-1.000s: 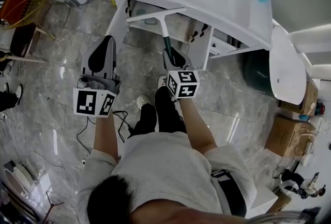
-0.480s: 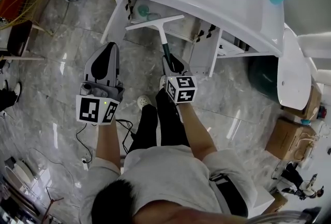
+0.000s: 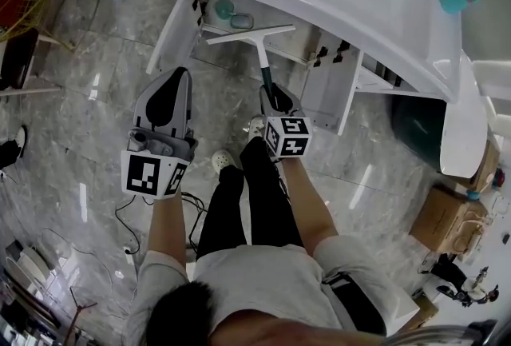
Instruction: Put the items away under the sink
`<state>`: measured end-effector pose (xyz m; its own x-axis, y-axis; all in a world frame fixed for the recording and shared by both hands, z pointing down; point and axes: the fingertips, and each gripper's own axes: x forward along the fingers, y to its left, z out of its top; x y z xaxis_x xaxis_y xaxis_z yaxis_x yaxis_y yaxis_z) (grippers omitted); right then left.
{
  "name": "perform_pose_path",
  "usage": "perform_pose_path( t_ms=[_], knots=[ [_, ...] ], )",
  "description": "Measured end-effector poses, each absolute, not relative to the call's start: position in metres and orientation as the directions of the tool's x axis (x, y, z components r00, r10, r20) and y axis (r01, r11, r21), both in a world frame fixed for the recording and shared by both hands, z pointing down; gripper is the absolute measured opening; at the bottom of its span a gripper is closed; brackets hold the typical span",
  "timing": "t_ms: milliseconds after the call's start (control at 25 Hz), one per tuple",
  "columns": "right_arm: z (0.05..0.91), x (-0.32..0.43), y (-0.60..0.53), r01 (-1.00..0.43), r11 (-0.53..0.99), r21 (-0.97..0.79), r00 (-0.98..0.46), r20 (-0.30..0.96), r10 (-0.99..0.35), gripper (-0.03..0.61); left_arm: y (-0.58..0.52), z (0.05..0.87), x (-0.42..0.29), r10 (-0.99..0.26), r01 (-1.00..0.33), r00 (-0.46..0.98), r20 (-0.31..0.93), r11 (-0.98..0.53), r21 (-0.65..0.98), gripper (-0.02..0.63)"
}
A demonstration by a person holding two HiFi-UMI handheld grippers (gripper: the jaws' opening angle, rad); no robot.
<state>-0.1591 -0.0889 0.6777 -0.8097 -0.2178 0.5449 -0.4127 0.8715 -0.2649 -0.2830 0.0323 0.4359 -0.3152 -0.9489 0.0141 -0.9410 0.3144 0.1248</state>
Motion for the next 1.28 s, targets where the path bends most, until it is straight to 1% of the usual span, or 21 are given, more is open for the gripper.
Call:
perform_pose_path(
  t_ms=[320,880,1080,1280],
  knots=[
    [0.747,-0.180,-0.139,-0.445,0.860,-0.248,-0.808,0.525,-0.267,0.103,0.003,0.515,-0.291,-0.960,-0.954,-0.280,-0.005,0.278,0.116,0.008],
    [0.875,-0.216,-0.241,-0.544,0.805,-0.236,-0.776,0.507,-0.376,0.103,-0.048,0.655,-0.312,-0.970,-0.973,-0.225,-0.097,0.217,0.084,0.008],
    [0.921,-0.233,-0.259,-0.556,0.801,-0.221,-0.772,0.495,-0.399,0.103,-0.056,0.707,-0.320,-0.969,-0.976,-0.209,-0.133,0.199,0.084,0.008],
    [0.968,-0.243,-0.274,-0.571,0.789,-0.225,-0.766,0.492,-0.414,0.103,-0.059,0.757,-0.325,-0.970,-0.980,-0.198,-0.141,0.191,0.059,0.008]
  ],
)
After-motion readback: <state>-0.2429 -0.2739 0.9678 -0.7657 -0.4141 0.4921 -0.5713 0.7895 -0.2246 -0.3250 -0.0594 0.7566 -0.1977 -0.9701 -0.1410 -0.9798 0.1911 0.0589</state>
